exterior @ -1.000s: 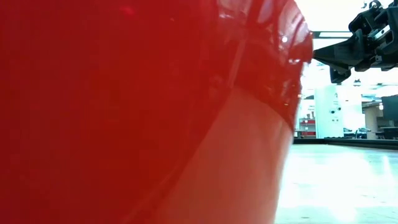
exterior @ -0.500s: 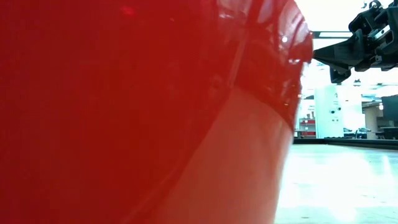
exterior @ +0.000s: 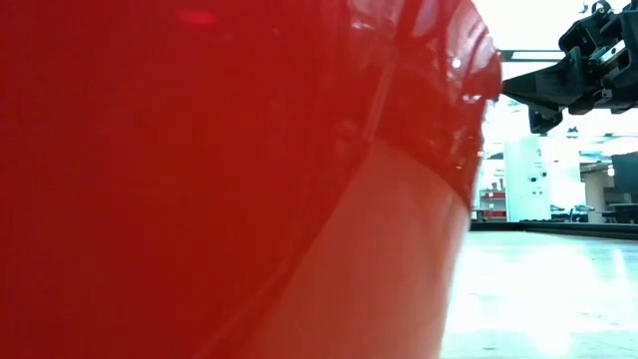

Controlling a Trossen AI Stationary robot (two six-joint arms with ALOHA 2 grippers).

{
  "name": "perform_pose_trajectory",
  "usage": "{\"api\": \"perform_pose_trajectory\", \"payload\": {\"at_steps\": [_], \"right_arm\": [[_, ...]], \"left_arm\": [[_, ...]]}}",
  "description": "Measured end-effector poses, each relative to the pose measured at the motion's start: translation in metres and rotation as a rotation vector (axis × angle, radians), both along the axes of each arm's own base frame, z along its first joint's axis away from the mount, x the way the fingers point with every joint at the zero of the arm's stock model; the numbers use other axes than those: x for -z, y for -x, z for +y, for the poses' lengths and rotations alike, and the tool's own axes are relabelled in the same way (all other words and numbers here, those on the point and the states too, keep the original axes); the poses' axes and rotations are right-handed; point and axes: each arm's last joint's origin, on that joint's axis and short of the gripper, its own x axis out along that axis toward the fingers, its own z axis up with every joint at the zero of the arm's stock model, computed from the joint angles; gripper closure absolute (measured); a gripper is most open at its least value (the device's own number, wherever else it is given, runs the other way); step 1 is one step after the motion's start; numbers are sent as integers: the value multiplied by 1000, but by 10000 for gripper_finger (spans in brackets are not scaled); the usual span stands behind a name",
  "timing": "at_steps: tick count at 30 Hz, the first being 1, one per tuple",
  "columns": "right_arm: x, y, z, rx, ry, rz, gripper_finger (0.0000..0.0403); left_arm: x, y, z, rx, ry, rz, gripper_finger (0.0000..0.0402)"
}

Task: Nest bowls inside each other
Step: Stack the top green bowl on the white bowl

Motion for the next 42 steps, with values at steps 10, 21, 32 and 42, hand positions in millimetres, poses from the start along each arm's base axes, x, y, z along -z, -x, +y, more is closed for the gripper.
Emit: {"api": "perform_pose_trajectory", "payload": {"at_steps": [10, 21, 32, 42], "right_arm": [[0, 0, 0, 0, 0, 0, 369], [0, 0, 0, 0, 1, 0, 369], [0, 0, 0, 0, 2, 0, 369], [0, 0, 0, 0, 2, 0, 369]], "left_arm": [[9, -6, -6, 13, -23, 18, 397], [23, -16, -13, 21, -45, 42, 397], [35, -18, -22, 7, -48, 94, 397], [38, -12, -35, 39, -41, 99, 397]]}}
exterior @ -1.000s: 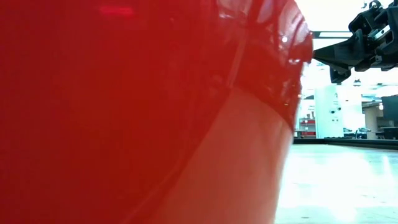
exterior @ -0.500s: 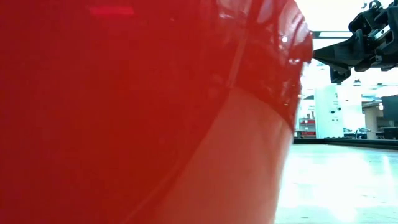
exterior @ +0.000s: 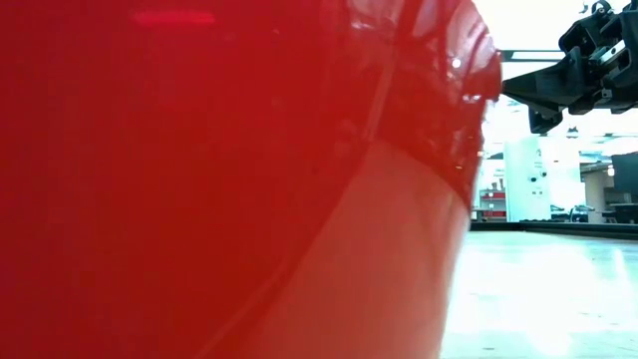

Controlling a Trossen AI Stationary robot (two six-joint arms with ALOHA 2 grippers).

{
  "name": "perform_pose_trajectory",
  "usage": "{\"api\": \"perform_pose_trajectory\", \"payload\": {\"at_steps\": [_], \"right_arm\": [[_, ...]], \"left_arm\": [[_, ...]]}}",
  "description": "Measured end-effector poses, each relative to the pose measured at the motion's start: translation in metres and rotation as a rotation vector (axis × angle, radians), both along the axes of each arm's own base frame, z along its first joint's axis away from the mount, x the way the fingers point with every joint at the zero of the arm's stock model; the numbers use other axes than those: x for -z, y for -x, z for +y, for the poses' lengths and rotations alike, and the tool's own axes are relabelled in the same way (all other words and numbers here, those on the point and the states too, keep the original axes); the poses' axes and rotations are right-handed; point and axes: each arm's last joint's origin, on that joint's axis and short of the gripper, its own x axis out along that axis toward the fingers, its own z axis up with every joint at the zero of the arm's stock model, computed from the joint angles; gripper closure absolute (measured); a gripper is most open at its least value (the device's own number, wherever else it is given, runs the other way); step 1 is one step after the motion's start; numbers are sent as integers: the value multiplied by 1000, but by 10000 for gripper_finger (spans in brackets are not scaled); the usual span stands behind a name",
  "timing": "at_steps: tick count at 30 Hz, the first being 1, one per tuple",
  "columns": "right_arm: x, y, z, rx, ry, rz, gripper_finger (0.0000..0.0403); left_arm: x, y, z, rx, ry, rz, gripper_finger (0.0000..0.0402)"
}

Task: Nest bowls inside each other
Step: Stack the top green bowl on the white bowl

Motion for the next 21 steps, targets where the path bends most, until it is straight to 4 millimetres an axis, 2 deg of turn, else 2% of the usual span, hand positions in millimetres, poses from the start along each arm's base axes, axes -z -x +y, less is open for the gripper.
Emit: {"api": "perform_pose_trajectory", "payload": {"at_steps": [10, 21], "right_arm": [[0, 0, 0, 1, 0, 0, 369], [0, 0, 0, 0, -1, 0, 369]], "left_arm": [[10, -6, -9, 35, -19, -17, 396], [10, -6, -8, 1, -4, -3, 350]]}}
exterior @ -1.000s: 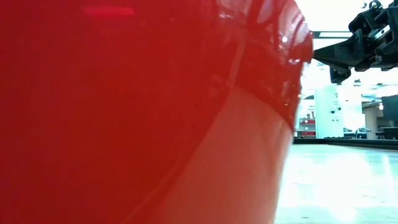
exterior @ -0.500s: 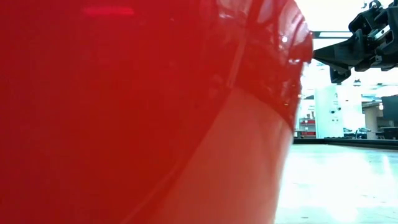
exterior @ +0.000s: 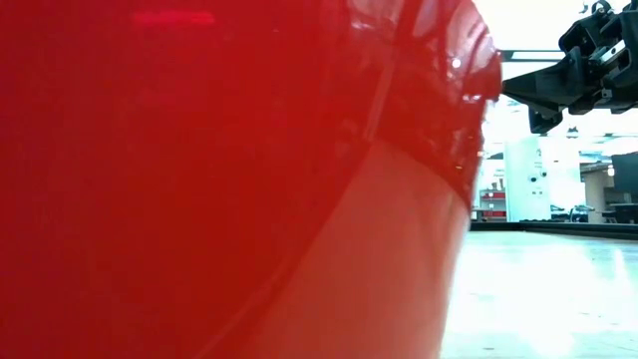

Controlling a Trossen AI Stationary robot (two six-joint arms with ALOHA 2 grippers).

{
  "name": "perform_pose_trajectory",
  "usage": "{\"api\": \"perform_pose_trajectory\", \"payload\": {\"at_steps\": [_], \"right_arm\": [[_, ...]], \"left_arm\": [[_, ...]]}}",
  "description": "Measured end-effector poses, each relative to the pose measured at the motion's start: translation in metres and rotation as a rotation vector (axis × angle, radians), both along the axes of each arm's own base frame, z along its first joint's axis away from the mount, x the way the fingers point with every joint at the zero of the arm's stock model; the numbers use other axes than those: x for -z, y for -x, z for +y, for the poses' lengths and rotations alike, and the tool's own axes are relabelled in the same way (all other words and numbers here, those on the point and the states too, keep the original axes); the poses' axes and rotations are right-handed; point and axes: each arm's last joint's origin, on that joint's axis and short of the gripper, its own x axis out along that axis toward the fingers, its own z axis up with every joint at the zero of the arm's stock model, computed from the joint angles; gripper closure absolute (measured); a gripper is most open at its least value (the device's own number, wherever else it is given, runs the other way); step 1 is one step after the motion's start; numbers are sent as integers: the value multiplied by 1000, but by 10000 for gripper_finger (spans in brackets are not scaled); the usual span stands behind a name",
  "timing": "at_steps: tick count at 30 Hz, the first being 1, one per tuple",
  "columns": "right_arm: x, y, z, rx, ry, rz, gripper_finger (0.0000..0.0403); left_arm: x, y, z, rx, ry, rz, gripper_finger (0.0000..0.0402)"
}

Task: Nest bowls inside each other
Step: Stack the top green bowl on the white bowl, then stack the bottom green bowl on the green bowl

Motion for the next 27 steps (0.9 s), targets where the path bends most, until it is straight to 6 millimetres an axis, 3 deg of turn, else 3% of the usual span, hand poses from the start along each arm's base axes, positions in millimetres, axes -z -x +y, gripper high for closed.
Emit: {"api": "perform_pose_trajectory", "payload": {"at_steps": [9, 27], "right_arm": [[0, 0, 0, 0, 1, 0, 369], [0, 0, 0, 0, 0, 0, 369]], "left_arm": [[-2, 0, 4, -32, -17, 33, 342], [-47, 14, 37, -215, 11, -34, 341]]}}
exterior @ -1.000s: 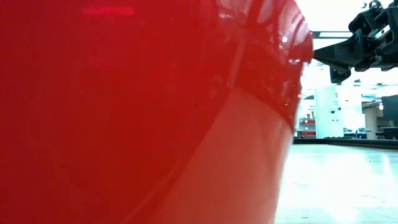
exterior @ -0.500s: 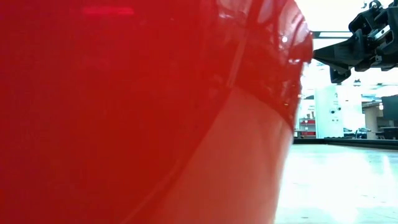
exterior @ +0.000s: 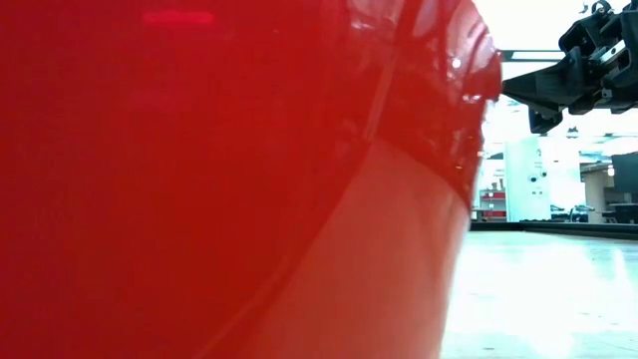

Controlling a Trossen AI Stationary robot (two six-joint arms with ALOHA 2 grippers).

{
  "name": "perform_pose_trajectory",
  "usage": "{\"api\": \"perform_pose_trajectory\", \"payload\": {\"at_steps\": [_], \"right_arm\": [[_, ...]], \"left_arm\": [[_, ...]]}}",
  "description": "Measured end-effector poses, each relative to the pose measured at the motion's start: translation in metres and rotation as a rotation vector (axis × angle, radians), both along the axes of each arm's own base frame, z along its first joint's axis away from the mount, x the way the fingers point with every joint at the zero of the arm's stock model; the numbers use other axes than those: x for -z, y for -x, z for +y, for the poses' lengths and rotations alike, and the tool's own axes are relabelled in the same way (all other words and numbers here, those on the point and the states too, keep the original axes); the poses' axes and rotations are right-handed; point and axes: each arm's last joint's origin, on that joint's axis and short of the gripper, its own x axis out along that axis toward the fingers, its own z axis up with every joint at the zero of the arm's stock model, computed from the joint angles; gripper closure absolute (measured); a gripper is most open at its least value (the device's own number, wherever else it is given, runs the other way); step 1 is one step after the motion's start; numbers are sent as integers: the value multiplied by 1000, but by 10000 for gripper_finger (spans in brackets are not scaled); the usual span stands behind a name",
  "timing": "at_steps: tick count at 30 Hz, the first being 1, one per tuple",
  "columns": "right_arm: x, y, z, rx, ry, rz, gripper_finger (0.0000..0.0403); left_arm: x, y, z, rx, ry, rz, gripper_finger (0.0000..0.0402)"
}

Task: Nest bowls inside each other
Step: Stack the bottom green bowl on the green bowl

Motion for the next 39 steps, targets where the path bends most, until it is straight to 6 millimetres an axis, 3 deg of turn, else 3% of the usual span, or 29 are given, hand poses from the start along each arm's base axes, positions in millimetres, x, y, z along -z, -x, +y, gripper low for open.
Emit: {"api": "perform_pose_trajectory", "payload": {"at_steps": [15, 39], "right_arm": [[0, 0, 0, 0, -1, 0, 369], [0, 0, 0, 0, 1, 0, 369]], "left_arm": [[-17, 21, 19, -122, -19, -29, 281], [-41, 55, 53, -304, -12, -98, 280]]}}
